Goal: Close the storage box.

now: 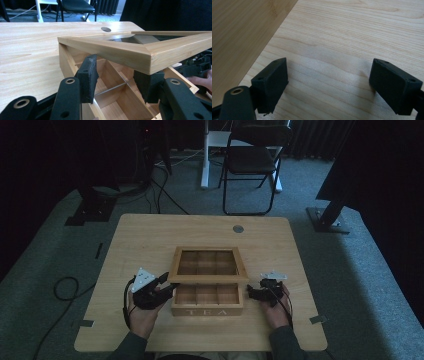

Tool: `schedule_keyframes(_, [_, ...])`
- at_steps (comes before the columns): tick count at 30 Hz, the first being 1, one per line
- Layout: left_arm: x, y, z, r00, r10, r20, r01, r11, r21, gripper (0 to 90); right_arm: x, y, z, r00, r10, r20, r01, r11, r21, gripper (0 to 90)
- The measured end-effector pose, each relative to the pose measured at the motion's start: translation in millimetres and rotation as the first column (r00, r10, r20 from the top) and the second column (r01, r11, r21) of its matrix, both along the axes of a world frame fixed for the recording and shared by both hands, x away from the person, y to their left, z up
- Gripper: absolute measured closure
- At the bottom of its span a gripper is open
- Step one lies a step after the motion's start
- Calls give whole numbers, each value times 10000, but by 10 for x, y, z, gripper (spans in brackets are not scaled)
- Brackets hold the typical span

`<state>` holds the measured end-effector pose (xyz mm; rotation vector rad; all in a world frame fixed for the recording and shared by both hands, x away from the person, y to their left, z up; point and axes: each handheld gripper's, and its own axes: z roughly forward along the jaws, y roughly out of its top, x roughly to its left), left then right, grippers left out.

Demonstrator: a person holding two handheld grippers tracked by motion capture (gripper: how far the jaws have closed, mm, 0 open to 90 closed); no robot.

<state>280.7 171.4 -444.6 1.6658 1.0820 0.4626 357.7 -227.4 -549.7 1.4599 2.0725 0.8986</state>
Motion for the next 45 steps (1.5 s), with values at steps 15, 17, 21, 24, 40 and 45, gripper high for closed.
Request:
schedule_keyframes(15, [-55, -9, -85, 9999, 80, -73, -77, 9995, 297, 529, 0, 0, -1, 10000, 4, 8, -4, 10000, -4, 150])
schedule_keyframes(17, [-65, -12, -98, 9999, 101, -101, -97, 9994, 333, 528, 1, 0, -1, 10000, 4, 11, -4, 10000, -6, 150])
schedule_keyframes(21, [-82, -10, -142, 9999, 100, -103, -95, 9987, 510, 518, 0, 0, -1, 10000, 0, 9, 0, 10000, -3, 150])
schedule_keyframes(24, [-91, -7, -169, 9999, 76, -143, -68, 9985, 550, 507, 1, -1, -1, 10000, 13, 12, -13, 10000, -13, 150])
schedule_keyframes(40, [-168, -14, -326, 9994, 123, -317, -97, 9966, 813, 505, 0, -1, -1, 10000, 11, 7, -11, 10000, -10, 150])
schedule_keyframes(45, [-194, -9, -349, 9994, 73, -338, -43, 9962, 871, 506, 1, -2, -1, 10000, 22, 9, -22, 10000, -27, 150])
